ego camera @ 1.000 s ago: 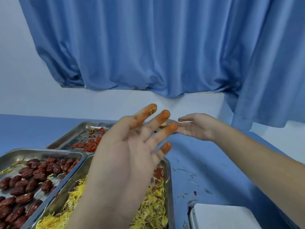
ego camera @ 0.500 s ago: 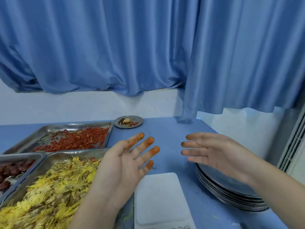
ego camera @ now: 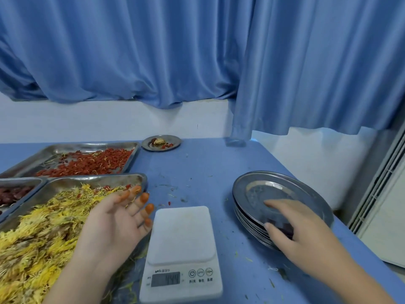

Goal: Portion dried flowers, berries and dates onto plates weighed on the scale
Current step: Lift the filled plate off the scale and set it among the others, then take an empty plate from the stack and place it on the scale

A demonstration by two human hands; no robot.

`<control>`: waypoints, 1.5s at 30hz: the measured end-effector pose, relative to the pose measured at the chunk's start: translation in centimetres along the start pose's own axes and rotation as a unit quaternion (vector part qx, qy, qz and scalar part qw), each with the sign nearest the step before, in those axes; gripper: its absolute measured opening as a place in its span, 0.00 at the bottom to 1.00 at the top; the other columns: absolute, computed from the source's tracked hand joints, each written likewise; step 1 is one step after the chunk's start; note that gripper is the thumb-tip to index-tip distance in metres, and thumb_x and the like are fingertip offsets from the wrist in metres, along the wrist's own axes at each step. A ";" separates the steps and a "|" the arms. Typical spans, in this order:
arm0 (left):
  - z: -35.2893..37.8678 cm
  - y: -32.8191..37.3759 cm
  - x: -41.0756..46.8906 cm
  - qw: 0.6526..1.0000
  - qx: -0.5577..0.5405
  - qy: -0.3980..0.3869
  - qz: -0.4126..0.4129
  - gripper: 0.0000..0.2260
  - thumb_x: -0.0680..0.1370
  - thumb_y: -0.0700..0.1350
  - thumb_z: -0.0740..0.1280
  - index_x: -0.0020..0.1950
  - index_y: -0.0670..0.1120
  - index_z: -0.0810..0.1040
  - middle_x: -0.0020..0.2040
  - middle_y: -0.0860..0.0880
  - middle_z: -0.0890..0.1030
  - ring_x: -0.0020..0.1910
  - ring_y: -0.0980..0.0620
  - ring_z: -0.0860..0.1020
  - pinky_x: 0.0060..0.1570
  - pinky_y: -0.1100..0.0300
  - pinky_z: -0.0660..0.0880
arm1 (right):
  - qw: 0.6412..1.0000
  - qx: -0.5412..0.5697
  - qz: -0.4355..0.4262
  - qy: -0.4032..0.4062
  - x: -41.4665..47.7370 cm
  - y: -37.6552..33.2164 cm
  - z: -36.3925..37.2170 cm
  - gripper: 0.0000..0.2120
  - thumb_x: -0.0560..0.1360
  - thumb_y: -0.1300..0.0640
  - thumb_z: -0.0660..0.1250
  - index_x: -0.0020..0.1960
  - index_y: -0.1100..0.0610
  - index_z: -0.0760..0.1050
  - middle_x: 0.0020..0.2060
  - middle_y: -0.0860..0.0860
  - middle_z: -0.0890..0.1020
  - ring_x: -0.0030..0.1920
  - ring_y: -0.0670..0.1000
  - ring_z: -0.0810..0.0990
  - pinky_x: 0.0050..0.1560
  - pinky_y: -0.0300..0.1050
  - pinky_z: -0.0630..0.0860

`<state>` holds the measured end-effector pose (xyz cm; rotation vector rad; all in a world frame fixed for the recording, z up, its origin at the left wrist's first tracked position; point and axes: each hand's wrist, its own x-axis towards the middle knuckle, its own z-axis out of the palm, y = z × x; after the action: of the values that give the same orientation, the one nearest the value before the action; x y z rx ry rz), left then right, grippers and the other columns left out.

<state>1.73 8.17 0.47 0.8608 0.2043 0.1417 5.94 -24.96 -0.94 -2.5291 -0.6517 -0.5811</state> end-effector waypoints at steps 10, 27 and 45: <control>-0.4 -0.4 -0.6 1.000 0.015 0.009 0.006 0.06 0.73 0.47 0.61 0.44 0.49 0.77 0.38 0.49 0.78 0.36 0.49 0.76 0.42 0.55 0.67 | 1.000 -0.017 0.025 -0.002 -0.3 -1.1 -0.1 0.11 0.65 0.61 0.74 0.43 0.51 0.78 0.34 0.45 0.79 0.38 0.49 0.76 0.38 0.48 0.76; -0.6 -0.7 -0.7 0.999 0.014 0.022 0.027 0.07 0.75 0.47 0.60 0.45 0.49 0.78 0.40 0.49 0.79 0.40 0.49 0.76 0.44 0.55 0.67 | 0.937 -0.019 -0.201 0.285 -0.6 -2.7 0.8 0.05 0.71 0.62 0.71 0.39 0.58 0.85 0.37 0.47 0.84 0.37 0.52 0.70 0.37 0.51 0.68; -0.9 -0.3 -0.8 0.985 -0.086 0.092 0.118 0.08 0.76 0.48 0.59 0.44 0.48 0.76 0.36 0.51 0.78 0.32 0.52 0.73 0.37 0.58 0.66 | 0.928 -0.098 -0.317 0.172 -1.7 -8.9 8.4 0.08 0.65 0.67 0.71 0.40 0.56 0.83 0.31 0.49 0.79 0.26 0.53 0.68 0.29 0.44 0.64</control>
<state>0.75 8.48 -0.26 0.6981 0.2581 0.4545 2.24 -14.18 -5.67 -2.2617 -1.3334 -1.3330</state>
